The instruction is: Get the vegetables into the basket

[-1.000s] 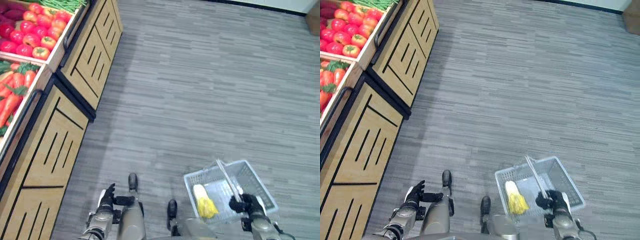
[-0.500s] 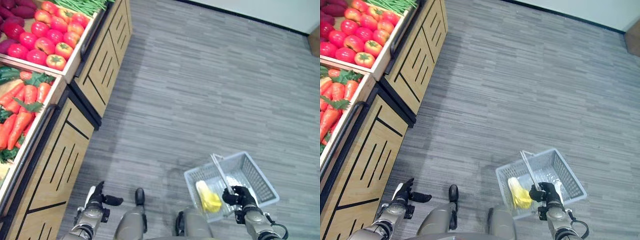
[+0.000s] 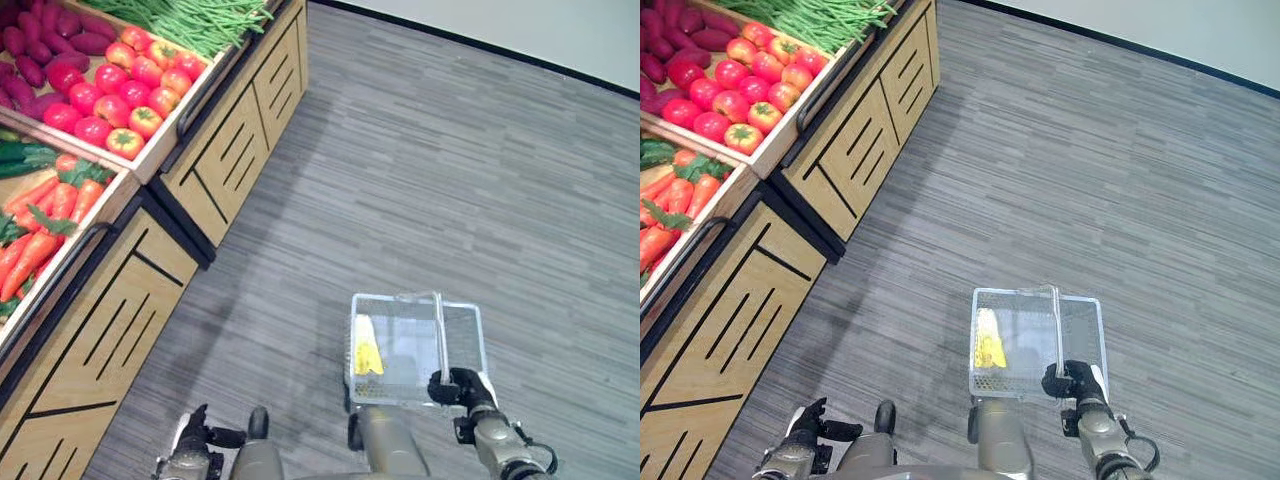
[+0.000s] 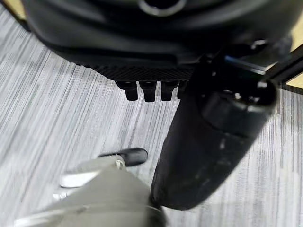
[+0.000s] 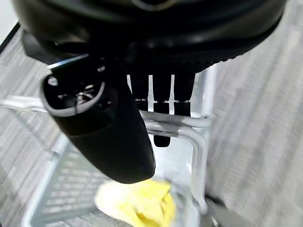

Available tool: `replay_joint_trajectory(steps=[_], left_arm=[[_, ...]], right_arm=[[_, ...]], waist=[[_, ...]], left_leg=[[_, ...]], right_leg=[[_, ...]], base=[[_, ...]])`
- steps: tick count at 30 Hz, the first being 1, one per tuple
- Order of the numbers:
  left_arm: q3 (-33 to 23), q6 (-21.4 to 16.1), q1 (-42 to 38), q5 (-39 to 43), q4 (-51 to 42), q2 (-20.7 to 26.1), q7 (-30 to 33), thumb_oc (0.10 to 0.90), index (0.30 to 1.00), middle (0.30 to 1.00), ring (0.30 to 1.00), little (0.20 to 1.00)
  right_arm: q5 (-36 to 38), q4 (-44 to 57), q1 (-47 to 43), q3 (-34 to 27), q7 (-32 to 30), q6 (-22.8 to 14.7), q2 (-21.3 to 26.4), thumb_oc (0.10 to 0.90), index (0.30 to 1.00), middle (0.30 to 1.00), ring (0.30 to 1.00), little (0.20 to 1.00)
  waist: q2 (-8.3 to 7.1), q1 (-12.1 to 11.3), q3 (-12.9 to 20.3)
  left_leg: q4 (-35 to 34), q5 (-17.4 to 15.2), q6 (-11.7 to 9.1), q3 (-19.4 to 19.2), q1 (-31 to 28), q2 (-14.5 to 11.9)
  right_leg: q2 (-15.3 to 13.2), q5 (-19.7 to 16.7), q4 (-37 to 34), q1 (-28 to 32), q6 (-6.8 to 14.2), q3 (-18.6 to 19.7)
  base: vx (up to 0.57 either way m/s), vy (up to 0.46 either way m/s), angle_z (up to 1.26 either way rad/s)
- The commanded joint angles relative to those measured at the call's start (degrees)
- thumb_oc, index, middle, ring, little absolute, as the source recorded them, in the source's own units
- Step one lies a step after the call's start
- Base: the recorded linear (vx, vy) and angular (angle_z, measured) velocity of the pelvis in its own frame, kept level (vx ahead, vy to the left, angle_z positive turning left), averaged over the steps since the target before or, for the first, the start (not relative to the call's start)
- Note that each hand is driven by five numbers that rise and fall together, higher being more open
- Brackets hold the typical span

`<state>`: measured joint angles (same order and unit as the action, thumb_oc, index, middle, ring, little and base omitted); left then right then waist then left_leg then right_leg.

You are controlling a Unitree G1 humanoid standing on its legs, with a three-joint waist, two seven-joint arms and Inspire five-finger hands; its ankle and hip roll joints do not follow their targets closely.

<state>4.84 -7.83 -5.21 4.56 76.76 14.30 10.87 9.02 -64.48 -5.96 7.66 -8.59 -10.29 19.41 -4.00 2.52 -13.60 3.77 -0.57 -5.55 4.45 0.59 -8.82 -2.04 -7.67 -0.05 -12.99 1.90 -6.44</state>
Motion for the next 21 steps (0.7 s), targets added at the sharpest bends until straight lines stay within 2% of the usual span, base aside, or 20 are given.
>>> replay_joint_trajectory(steps=[1, 2, 4, 5, 6, 7, 8, 9, 10, 12, 14, 15, 18, 21], left_arm=[[0.70, -0.62, 0.53, 1.62, -1.71, 0.79, 0.05, 0.900, 1.000, 1.000, 1.000, 1.000], [0.70, -0.62, 0.52, 1.62, -1.72, 0.79, 0.05, 0.900, 1.000, 1.000, 1.000, 1.000], [1.42, -0.61, 0.03, 2.08, -2.84, 0.34, -0.11, 0.900, 1.000, 1.000, 1.000, 1.000], [1.43, -0.60, 0.04, 2.09, -2.86, 0.34, -0.10, 0.900, 1.000, 1.000, 1.000, 1.000], [2.84, -0.57, -0.80, 1.88, -4.10, 0.16, -0.29, 0.900, 1.000, 1.000, 1.000, 1.000], [4.52, -0.58, -1.79, 1.18, -5.11, 0.10, -0.09, 0.900, 1.000, 1.000, 1.000, 1.000], [4.54, -0.57, -1.79, 1.18, -5.11, 0.10, -0.09, 0.900, 1.000, 1.000, 1.000, 1.000], [4.93, -0.63, -2.07, 0.87, -5.27, 0.22, 0.10, 0.900, 1.000, 1.000, 1.000, 1.000], [5.03, -0.62, -2.04, 0.67, -5.16, 0.17, 0.09, 0.900, 1.000, 1.000, 1.000, 1.000], [4.74, -0.54, -1.70, 0.45, -4.70, 0.17, 0.40, 0.900, 1.000, 1.000, 1.000, 1.000], [4.66, -0.63, -1.19, 0.12, -3.95, 0.20, 0.37, 0.900, 1.000, 1.000, 1.000, 1.000], [3.80, -0.36, -0.01, 0.27, -3.62, 0.51, 0.14, 0.900, 1.000, 1.000, 1.000, 1.000], [3.83, -0.37, -0.08, 0.00, -3.54, 1.01, 0.24, 0.900, 1.000, 1.000, 1.000, 1.000], [4.72, -0.59, -0.87, -1.34, -3.52, 2.22, -0.15, 0.900, 1.000, 1.000, 1.000, 1.000]], right_arm=[[-0.01, 0.54, 2.22, -2.70, -1.72, -2.93, 6.71, 0.400, 0.300, 0.300, 0.300, 0.300], [-0.01, 0.53, 2.21, -2.70, -1.72, -2.94, 6.72, 0.400, 0.300, 0.300, 0.300, 0.300], [0.52, 0.12, 2.88, -3.38, -1.89, -2.95, 7.34, 0.400, 0.300, 0.300, 0.300, 0.300], [0.53, 0.11, 2.89, -3.39, -1.88, -2.96, 7.35, 0.400, 0.300, 0.300, 0.300, 0.300], [1.58, -0.36, 3.64, -4.38, -2.19, -2.95, 7.51, 0.400, 0.300, 0.300, 0.300, 0.300], [2.57, -0.85, 3.85, -4.95, -2.56, -2.87, 7.35, 0.400, 0.300, 0.300, 0.300, 0.300], [2.58, -0.86, 3.86, -4.96, -2.56, -2.88, 7.36, 0.400, 0.300, 0.300, 0.300, 0.300], [2.83, -0.80, 4.01, -5.04, -2.62, -2.85, 7.27, 0.400, 0.300, 0.300, 0.300, 0.300], [2.87, -0.96, 4.00, -5.07, -2.67, -2.78, 7.15, 0.400, 0.300, 0.300, 0.300, 0.300], [2.59, -1.20, 4.22, -4.82, -2.70, -2.60, 6.80, 0.400, 0.300, 0.300, 0.300, 0.300], [2.41, -2.20, 4.23, -4.41, -2.65, -2.55, 6.24, 0.400, 0.300, 0.300, 0.300, 0.300], [1.70, -2.42, 4.58, -4.05, -2.23, -2.30, 5.66, 0.400, 0.300, 0.300, 0.300, 0.300], [1.19, -2.24, 4.62, -3.85, -2.27, -2.25, 5.26, 0.400, 0.300, 0.300, 0.300, 0.300], [0.77, -2.38, 3.64, -3.29, -2.04, -1.87, 4.60, 0.400, 0.300, 0.300, 0.300, 0.300]], waist=[[-0.79, 0.75, 1.40], [-0.74, 0.83, 1.41], [-0.61, 1.15, 1.15], [-0.58, 1.18, 1.12], [-0.26, 1.61, 0.86], [0.02, 1.69, 0.54], [0.01, 1.74, 0.56], [0.28, 1.77, 0.71], [0.36, 1.67, 0.86], [1.14, 0.91, 1.39], [1.32, -0.39, 1.74], [1.14, -1.23, 2.43], [0.72, -1.64, 2.79], [-0.96, -1.91, 2.58]], left_leg=[[10.39, 1.61, -0.51, -0.81, 0.02, 2.44], [10.60, 1.51, -0.52, -0.70, 0.18, 2.42], [13.88, 3.71, -0.64, -4.29, 2.00, 1.31], [13.96, 3.66, -0.66, -4.24, 2.02, 1.28], [14.12, 5.30, -0.58, -9.82, 4.32, -1.01], [11.69, 3.90, -0.05, -13.72, 7.98, -0.96], [11.74, 3.83, 0.01, -13.68, 8.02, -0.90], [8.91, 3.18, 0.34, -16.12, 9.91, -0.54], [7.04, 3.09, 0.38, -16.80, 10.79, -0.41], [0.55, 6.49, -0.37, -17.82, 11.66, -1.11], [-2.22, 9.92, -1.25, -17.51, 13.13, -1.84], [-2.59, 9.10, -0.90, -16.53, 12.47, -1.41], [-3.24, 8.85, -0.14, -16.87, 12.24, -0.19], [-2.13, 7.17, 1.14, -17.94, 12.43, 1.51]], right_leg=[[-4.25, 0.54, 5.63, -2.92, 4.59, 2.81], [-4.25, 0.58, 5.68, -2.95, 4.58, 2.72], [-4.50, 2.59, 6.30, -0.78, 3.32, 0.89], [-4.48, 2.61, 6.30, -0.73, 3.31, 0.83], [-5.28, 4.15, 6.31, 1.38, 2.92, -1.42], [-6.36, 4.93, 5.85, 3.09, 3.48, -3.38], [-6.44, 4.95, 5.84, 3.11, 3.54, -3.42], [-6.79, 5.21, 5.25, 3.87, 3.90, -4.54], [-6.85, 5.39, 4.88, 4.41, 4.21, -4.76], [-6.37, 5.83, 3.86, 5.98, 4.88, -4.78], [-6.27, 6.31, 2.75, 8.33, 5.15, -4.40], [-6.65, 7.02, 2.57, 9.71, 5.53, -3.84], [-7.87, 6.62, 2.49, 10.20, 6.23, -3.57], [-9.96, 4.40, 2.56, 9.75, 7.54, -2.42]], base=[[0.14, -0.217, 0.35], [0.09, -0.148, 0.55], [0.09, -0.134, 0.51], [0.10, -0.160, 0.53], [0.09, -0.168, 0.88], [0.09, -0.164, 1.17], [0.07, -0.074, 1.35], [0.08, 0.005, 0.99], [0.14, 0.043, 0.73], [0.20, 0.111, 0.41], [0.31, 0.162, 0.05], [0.27, 0.156, -0.12], [0.19, 0.191, -0.29], [0.13, 0.226, -0.22]])
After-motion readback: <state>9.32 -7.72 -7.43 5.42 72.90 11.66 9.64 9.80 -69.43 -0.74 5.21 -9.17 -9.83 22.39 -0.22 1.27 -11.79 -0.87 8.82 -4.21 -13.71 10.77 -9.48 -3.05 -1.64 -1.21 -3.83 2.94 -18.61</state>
